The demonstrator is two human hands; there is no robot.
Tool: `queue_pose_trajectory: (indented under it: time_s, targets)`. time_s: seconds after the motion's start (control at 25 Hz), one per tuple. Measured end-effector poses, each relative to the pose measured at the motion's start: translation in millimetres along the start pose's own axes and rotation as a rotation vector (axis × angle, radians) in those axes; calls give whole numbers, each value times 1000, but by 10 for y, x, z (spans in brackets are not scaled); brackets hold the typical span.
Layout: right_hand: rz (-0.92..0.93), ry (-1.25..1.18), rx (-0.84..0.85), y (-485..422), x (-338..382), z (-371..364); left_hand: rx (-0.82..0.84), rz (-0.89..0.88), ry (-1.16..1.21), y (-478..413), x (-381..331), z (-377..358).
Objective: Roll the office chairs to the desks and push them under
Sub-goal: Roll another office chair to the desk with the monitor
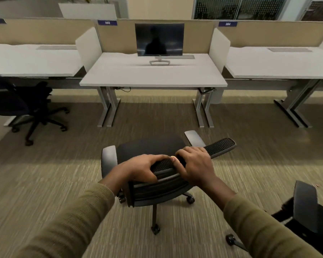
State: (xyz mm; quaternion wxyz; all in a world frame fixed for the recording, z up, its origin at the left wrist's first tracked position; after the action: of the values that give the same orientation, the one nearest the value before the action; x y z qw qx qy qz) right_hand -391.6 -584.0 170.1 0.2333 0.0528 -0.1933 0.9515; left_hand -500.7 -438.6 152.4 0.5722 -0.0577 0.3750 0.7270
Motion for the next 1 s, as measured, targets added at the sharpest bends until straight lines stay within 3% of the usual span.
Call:
queue_pose_trajectory:
  time_s: [0.36,0.76,1.0]
  targets:
    - [-82,81,-131,-1244,-271,-441,-292,94,-242,-439,855,1046]
    - [-29,27,-140,-3127,-418,-1138,-151,187,-89,-1424,1962,2366]
    - [-37,-2,-74,-4269,-520,-1609,-367,201,-168,-1900,2501,3270]
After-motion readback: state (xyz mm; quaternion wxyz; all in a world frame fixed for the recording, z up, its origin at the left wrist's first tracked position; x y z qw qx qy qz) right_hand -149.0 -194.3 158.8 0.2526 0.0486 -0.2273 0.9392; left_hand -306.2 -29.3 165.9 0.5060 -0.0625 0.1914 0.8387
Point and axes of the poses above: each hand's wrist, its own y-axis away from the middle knuckle, its own z-axis out of the back of the hand, x = y × z, the point moved 6 cm from there along -y, towards the middle knuckle, and after that the axes turned 4 degrees about x, right-handed, at the moved point
